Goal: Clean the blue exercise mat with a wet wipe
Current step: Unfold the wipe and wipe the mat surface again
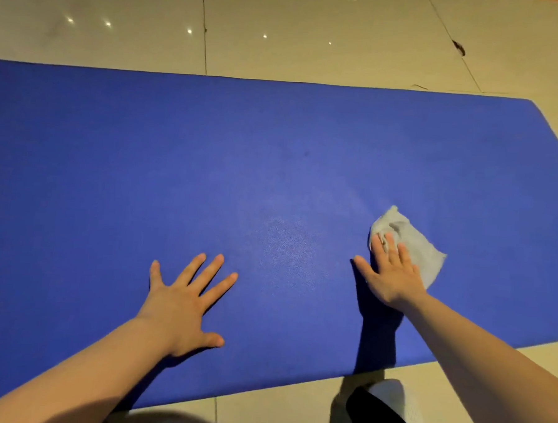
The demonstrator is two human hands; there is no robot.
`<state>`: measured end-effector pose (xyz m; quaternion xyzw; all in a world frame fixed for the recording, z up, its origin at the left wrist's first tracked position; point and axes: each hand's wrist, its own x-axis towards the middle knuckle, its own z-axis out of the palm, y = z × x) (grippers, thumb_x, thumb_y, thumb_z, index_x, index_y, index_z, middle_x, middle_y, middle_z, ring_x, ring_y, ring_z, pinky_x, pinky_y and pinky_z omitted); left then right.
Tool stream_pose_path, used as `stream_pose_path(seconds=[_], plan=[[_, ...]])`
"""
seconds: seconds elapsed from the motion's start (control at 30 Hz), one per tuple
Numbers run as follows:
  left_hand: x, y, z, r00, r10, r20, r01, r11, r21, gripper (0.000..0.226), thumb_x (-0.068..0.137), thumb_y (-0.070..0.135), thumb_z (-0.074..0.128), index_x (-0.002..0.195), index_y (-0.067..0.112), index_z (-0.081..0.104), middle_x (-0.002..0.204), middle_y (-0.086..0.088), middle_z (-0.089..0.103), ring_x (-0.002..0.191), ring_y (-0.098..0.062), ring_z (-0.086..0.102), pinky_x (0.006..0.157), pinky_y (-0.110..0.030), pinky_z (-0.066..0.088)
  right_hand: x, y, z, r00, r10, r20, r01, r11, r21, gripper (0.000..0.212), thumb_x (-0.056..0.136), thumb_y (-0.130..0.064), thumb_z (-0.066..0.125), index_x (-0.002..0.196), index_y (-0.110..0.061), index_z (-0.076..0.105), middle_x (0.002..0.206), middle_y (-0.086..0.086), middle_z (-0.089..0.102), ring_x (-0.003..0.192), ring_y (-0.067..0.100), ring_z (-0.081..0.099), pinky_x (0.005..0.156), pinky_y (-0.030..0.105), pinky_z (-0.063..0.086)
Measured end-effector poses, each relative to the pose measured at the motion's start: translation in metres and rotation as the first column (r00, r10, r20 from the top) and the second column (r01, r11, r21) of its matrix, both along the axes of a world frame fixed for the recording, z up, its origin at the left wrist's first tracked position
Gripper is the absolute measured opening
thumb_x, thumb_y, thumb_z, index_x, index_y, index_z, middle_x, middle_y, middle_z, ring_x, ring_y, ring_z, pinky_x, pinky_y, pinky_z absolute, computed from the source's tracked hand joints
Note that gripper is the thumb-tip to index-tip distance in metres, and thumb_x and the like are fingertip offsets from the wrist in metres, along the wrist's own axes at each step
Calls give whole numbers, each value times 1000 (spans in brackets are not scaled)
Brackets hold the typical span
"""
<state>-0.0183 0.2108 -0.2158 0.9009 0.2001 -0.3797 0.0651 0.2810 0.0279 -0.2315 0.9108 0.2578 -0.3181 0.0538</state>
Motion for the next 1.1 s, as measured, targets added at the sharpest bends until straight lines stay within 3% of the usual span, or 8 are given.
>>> stream_pose_path(seconds=[0.1,0.3,0.43,0.57,0.7,0.9,0.97,1.1], plan=[[6,-5,4,997,-72,-19,74,991,111,97,82,84,28,136,36,-37,140,1,-43,147,-26,-22,106,-70,-14,-35,14,-2,997,-61,-42,63,997,53,82,92,-72,25,155,-32,-7,161,-5,-23,148,26,-19,119,50,-8],[7,-11,9,997,-74,-35,79,983,168,99,83,81,32,133,31,-37,152,-3,-35,149,-29,-15,113,-61,-11,-137,3,0,753,647,-118,-606,752,260,93,74,-83,4,153,-37,-11,154,-16,-30,141,14,-35,115,42,-24],[6,-16,13,1000,4,-10,-3,990,139,100,85,77,37,135,31,-36,159,-2,-26,150,-25,-13,115,-61,-6,-105,-49,-4,625,780,2,-753,602,265,68,95,-69,11,154,-37,10,161,-9,12,149,20,12,117,35,-3],[3,-23,14,994,97,43,-100,991,88,95,89,70,44,152,34,-17,161,0,-21,150,-22,-10,116,-59,-5,-66,-91,3,847,532,-6,-525,836,158,78,78,-83,-10,148,-47,-11,152,-23,-23,148,9,-11,118,33,-10],[2,-34,18,976,88,197,-103,993,65,80,96,55,45,155,32,-4,164,1,-7,151,-17,1,117,-55,-5,-66,-84,26,948,173,-265,-106,962,251,62,100,-50,39,154,-33,16,161,-15,-1,150,12,-2,119,33,4],[24,-64,38,602,427,675,-201,899,-389,45,100,30,49,144,26,43,147,8,41,124,-15,49,94,-32,44,-75,-54,105,676,-157,-720,592,698,404,28,94,-5,58,111,-25,68,127,0,61,109,20,61,92,34,49],[41,-73,49,458,655,600,-247,743,-623,38,100,34,50,138,29,46,135,9,51,113,-11,55,93,-34,48,-78,-52,133,506,-39,-862,717,574,395,45,84,-4,59,125,-23,63,130,-6,62,111,20,64,94,35,51],[61,-76,86,232,939,-252,-278,-184,-943,50,91,59,44,122,22,60,111,4,70,102,-15,67,94,-41,54,-97,-47,159,396,133,-908,800,435,413,55,80,-1,51,133,-13,55,128,5,65,114,26,64,94,34,53]])
